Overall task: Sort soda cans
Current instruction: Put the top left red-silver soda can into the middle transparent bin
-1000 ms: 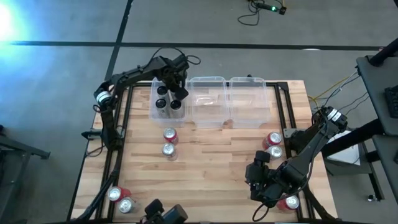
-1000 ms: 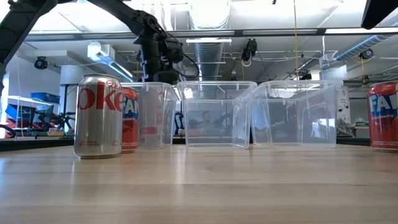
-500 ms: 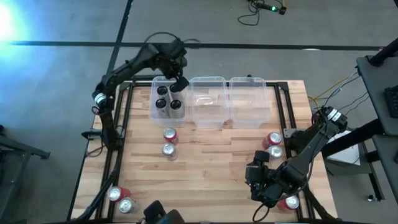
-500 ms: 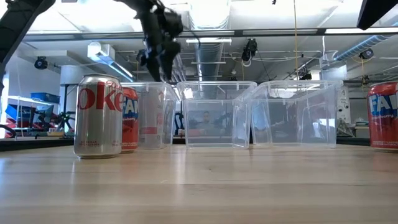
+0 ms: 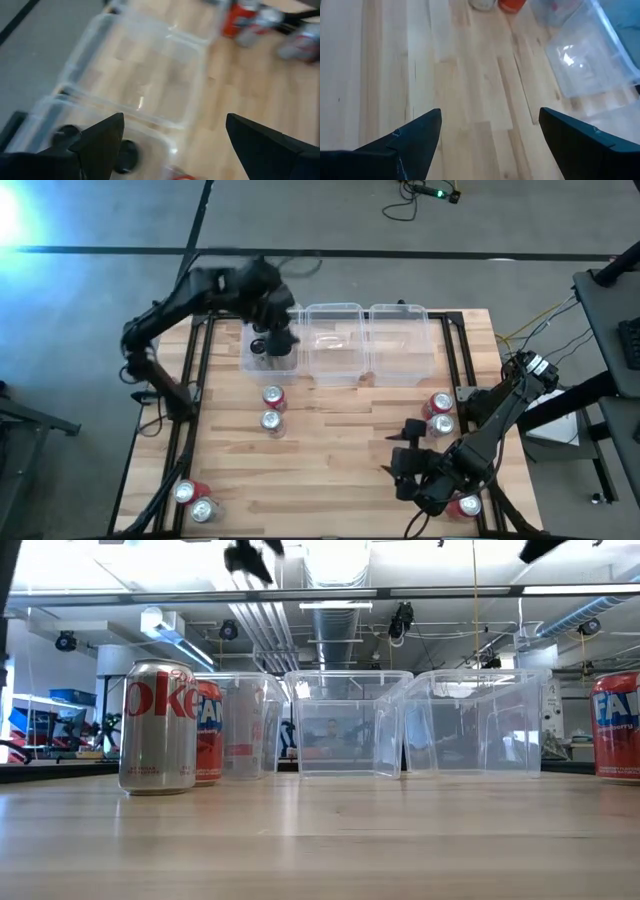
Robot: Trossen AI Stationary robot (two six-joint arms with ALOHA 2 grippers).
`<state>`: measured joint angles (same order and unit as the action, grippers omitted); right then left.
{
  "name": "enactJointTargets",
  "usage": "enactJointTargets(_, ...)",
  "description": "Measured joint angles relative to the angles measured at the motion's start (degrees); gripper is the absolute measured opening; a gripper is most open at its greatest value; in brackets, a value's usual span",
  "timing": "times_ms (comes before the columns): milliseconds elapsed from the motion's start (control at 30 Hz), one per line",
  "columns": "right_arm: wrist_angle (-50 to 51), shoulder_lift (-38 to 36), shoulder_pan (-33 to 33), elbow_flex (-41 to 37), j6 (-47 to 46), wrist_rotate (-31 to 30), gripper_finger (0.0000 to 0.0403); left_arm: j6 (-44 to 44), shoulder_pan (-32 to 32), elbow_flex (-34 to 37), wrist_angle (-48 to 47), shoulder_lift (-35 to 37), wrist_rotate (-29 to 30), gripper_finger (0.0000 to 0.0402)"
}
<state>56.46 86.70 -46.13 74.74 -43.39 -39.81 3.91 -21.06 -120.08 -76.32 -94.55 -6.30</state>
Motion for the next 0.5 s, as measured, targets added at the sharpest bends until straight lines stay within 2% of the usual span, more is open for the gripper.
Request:
enactJointTargets(233,-3.8,0.0,-0.1,-0.3,0.9,-2.8,0.0328,11.5,17.8,8.9,-0.1,7.6,11.0,0.0335)
enactJointTargets(500,-17.3,0.0,-0.4,-5.7,5.6,-2.2,0.0325,33.5,39.4,28.9,5.5,15.9,26.5,0.0335)
